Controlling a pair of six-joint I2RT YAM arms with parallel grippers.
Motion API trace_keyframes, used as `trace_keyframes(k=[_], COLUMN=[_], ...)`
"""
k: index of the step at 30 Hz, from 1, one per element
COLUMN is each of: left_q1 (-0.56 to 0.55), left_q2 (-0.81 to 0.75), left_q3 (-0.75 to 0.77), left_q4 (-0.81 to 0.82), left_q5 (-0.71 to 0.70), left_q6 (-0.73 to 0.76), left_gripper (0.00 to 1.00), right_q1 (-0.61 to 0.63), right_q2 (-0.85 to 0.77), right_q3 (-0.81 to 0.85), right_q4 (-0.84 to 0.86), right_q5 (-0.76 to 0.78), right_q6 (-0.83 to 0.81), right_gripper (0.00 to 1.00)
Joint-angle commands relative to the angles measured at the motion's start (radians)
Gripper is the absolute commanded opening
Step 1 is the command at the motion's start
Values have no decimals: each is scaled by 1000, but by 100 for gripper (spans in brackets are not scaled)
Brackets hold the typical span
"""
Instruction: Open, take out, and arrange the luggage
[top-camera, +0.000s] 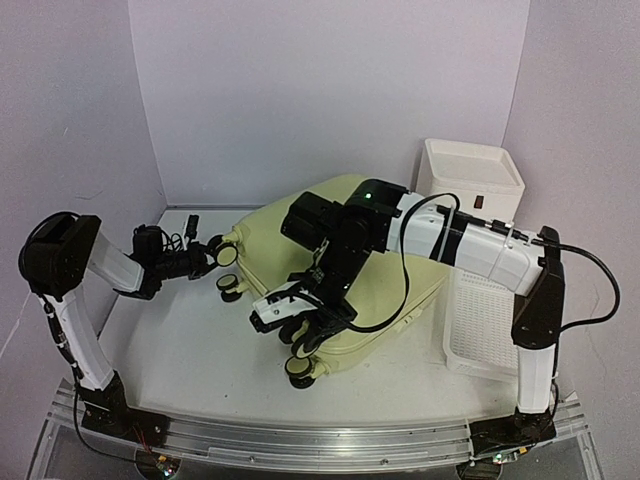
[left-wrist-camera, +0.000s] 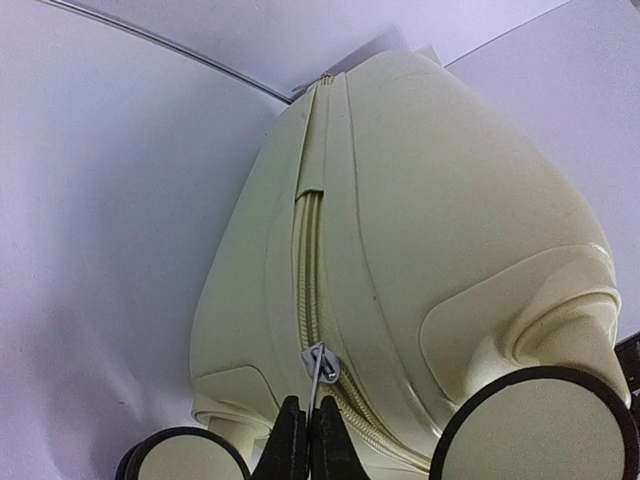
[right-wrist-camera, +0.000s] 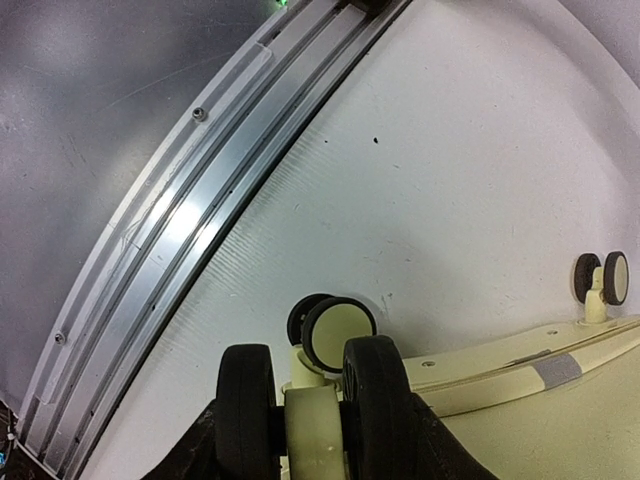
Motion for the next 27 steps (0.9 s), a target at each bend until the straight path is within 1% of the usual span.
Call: trace_keyframes(k=[1,5,7,8,9,10,11,13,14,15,16,17,19,20,22,23,24,25,27], left_q1=[70,-6,-10,-6,-2,3,5,10,9,9,10,10,8,7,-20,-30,-50,-71,-108], left_q2=[81,109,95,72,41,6,-38,-141,-199,-256,-317,-374,-494,-538,-618,-653,-688,-721,-786], left_q3=[128,187,169,144,119,94,76,58,50,42,36,21,-10,-26,-62,-76,-87,-93,-97], left_q4=[-50,-53,-63,-71,-82,-110,-161,-288,-393,-472,-541,-598,-670,-688,-705,-714,-721,-729,-741], left_q5=[-428,-464,-493,-516,-539,-560,-578,-596,-614,-629,-643,-645,-614,-572,-474,-440,-407,-370,-281], left_q6=[-56,-23,-30,-29,-23,-16,-5,29,36,41,47,39,-7,-32,-68,-81,-88,-89,-79], left_gripper=[0,0,0,2,7,14,20,29,35,45,51,55,67,70,77,78,78,78,78], right_q1=[5,6,6,6,6,6,7,6,6,6,6,6,6,6,7,6,6,7,7], right_q2=[-86,-73,-69,-70,-74,-79,-89,-107,-114,-117,-117,-118,-122,-127,-144,-156,-172,-193,-243], right_q3=[-18,5,17,20,15,3,-16,-53,-68,-76,-78,-79,-80,-82,-89,-91,-99,-113,-147], right_q4=[-286,-286,-277,-261,-240,-206,-167,-101,-69,-36,-20,-4,31,51,90,97,105,120,142], right_q5=[-285,-292,-281,-260,-237,-210,-186,-157,-133,-107,-88,-65,-25,-8,40,41,37,39,61], right_q6=[216,229,245,264,287,325,353,386,408,427,441,458,497,523,584,603,619,642,692], right_gripper=[9,8,9,10,11,16,19,23,25,26,29,31,37,44,62,77,96,98,98])
